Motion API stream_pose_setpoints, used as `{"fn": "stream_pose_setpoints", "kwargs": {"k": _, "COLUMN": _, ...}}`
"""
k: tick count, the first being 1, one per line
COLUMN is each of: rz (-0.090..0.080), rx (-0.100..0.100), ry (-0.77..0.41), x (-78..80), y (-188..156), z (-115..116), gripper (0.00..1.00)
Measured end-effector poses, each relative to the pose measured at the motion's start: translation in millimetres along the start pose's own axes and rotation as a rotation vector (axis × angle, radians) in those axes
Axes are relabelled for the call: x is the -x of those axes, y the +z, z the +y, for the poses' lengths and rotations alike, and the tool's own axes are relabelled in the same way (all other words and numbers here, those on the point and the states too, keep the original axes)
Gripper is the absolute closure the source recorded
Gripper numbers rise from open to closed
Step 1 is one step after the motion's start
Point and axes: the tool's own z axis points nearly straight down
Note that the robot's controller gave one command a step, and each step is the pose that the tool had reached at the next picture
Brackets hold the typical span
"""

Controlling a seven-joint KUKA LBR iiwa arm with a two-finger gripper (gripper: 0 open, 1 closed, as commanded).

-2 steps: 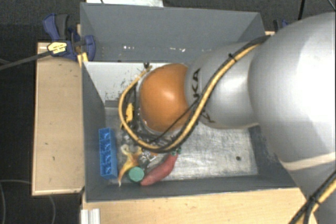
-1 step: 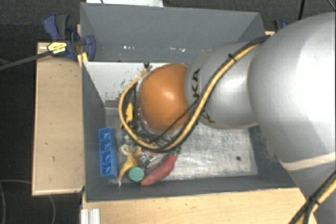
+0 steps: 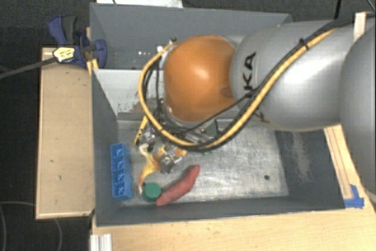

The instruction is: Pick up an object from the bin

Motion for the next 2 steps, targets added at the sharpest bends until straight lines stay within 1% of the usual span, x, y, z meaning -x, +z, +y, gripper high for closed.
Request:
{"fn": "stream_pose_setpoints", "kwargs": {"k": 1, "rz": 0.0, "rx": 0.0, "ry": 0.002, "x": 0.0, "y": 0.1, "z": 0.1, "gripper": 1.0}}
{"fn": "stream_pose_setpoints", "kwargs": {"k": 2, "rz": 0.008, "rx": 0.001, "ry": -0.066, "x": 2.0, "y": -20.7, "z": -3.9, "gripper": 1.0}}
